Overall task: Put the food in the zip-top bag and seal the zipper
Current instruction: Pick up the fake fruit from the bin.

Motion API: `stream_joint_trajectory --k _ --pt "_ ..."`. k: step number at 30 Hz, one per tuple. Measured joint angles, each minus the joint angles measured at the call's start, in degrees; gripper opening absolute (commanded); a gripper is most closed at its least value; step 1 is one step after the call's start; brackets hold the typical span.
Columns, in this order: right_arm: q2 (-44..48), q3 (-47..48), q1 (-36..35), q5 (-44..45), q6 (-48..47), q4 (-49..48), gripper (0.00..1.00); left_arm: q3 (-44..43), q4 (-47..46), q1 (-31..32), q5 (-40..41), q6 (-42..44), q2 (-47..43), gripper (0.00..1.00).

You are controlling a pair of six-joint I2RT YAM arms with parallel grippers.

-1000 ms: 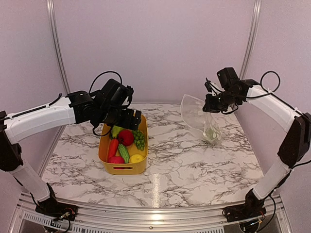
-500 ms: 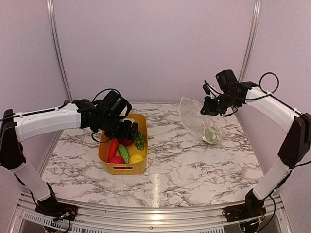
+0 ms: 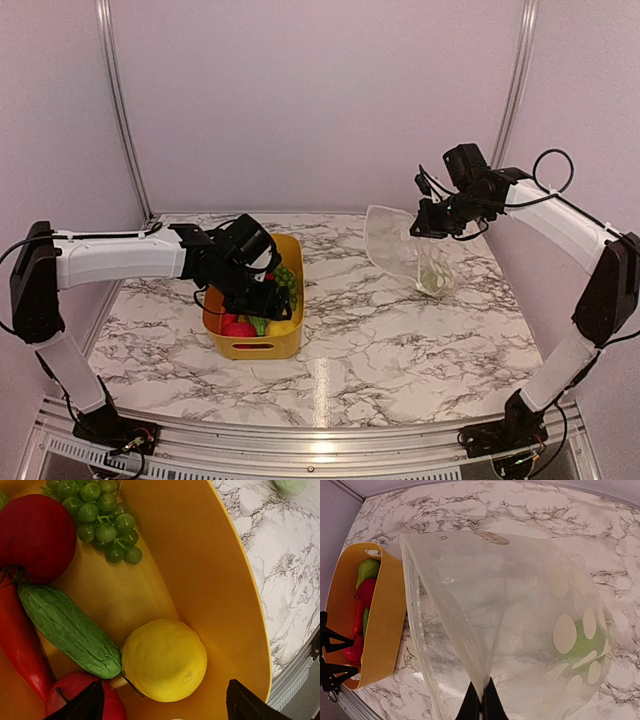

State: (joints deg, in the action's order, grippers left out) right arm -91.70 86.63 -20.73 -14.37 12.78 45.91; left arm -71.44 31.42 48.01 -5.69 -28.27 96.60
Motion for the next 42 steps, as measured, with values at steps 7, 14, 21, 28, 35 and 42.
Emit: stream_joint_trajectory --k 7,14,21,28,35,42 --pt "0.0 0.0 0.0 -0.15 0.0 -0.04 0.0 -2.47 0.79 0.0 -1.86 0.11 3.52 0.84" --pt "0.0 0.02 0.0 -0.15 0.0 -0.04 0.0 -3.52 1.46 0.0 -2.84 0.2 5.6 0.82" --pt "0.0 0.02 0.0 -0.17 0.04 -0.13 0.0 -3.52 1.49 0.0 -2.91 0.2 7.61 0.8" --pt "0.0 0.02 0.0 -0.15 0.04 -0.48 0.0 -3.72 1.44 0.02 -3.37 0.24 9.18 0.77" --pt "0.07 0.0 0.0 -0.15 0.07 -0.5 0.0 -3.74 1.44 0.07 -3.56 0.28 9.27 0.7" --pt "1.09 -0.33 0.0 -0.13 0.09 -0.61 0.0 -3.74 1.44 0.07 -3.91 -0.09 9.4 0.66"
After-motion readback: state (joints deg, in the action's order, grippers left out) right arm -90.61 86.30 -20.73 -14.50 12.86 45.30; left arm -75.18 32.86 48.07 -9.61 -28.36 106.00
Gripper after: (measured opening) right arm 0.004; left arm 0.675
